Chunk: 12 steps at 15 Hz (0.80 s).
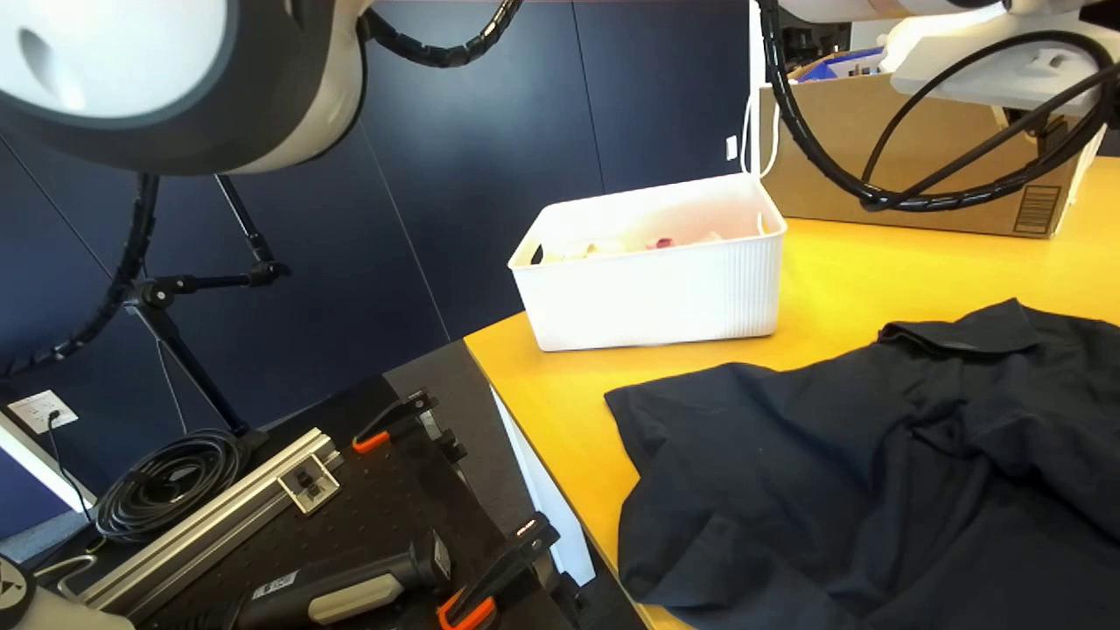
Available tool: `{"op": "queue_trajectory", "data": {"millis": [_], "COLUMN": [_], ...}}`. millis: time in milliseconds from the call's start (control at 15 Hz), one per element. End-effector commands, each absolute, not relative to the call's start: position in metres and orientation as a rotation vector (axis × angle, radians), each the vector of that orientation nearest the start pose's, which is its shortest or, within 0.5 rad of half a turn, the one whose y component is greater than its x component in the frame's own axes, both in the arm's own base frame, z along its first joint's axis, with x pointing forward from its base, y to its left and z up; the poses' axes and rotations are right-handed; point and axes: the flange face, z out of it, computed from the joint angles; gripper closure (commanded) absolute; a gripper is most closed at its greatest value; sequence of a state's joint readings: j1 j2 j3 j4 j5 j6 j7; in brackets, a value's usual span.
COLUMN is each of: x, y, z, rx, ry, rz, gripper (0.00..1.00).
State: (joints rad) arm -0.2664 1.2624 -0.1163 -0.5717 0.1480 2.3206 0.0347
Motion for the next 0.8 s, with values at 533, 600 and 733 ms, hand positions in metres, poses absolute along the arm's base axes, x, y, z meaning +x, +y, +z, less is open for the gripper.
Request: {"op": "queue_trajectory", "data": {"millis": [533,600,733], "x": [0.749,0.741,0.727], "y": [-0.267,-0.267,-0.262], "z": [0.341,0.347,0.356], "rx": [-3.145,-3.149,-3.150], "ry": [0.348,0.340,0.290], "rz": [-0.118,-0.069,-0.005], "gripper": [0.00,0.00,0.00]}}
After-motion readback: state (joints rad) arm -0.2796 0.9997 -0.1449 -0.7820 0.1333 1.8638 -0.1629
